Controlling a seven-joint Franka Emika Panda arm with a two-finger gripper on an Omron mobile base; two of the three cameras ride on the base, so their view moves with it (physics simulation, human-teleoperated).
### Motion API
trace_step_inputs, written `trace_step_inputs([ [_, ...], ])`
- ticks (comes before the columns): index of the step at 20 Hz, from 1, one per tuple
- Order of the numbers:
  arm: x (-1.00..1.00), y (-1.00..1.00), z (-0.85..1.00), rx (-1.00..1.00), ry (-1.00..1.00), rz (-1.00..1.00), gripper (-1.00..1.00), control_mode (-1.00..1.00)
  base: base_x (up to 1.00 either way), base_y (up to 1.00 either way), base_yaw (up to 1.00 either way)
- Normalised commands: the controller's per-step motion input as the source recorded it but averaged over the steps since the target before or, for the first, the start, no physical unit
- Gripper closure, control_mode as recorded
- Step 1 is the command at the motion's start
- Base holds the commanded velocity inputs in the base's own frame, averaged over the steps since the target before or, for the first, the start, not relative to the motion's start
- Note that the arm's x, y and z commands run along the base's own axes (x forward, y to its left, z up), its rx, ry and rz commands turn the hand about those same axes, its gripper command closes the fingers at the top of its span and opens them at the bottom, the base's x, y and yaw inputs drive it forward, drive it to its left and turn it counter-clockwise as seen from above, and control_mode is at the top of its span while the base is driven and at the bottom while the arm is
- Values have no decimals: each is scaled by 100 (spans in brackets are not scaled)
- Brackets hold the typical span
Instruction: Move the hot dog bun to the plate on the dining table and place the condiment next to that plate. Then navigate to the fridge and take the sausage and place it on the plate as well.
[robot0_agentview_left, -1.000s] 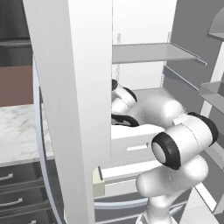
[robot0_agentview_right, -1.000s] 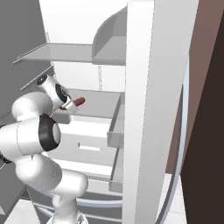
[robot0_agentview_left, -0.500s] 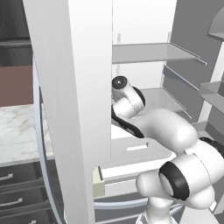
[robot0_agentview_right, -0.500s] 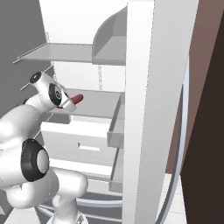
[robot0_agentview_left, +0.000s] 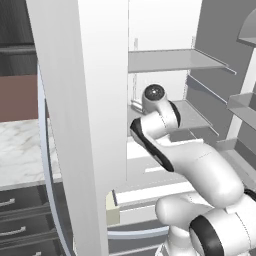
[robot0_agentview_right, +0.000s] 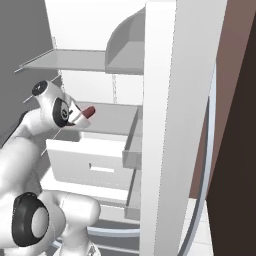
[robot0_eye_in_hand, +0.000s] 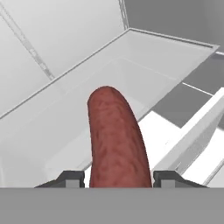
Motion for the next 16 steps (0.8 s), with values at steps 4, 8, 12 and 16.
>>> trace_step_inputs([
  [4, -52, -49, 21, 0, -2, 30, 100, -100, 0, 0, 0],
  [8, -53, -25, 23, -2, 0, 32, 100, -100, 0, 0, 0],
  [12, -58, -5, 34, -4, 0, 25, 100, -100, 0, 0, 0],
  [16, -59, 0, 46, -3, 0, 16, 100, -100, 0, 0, 0],
])
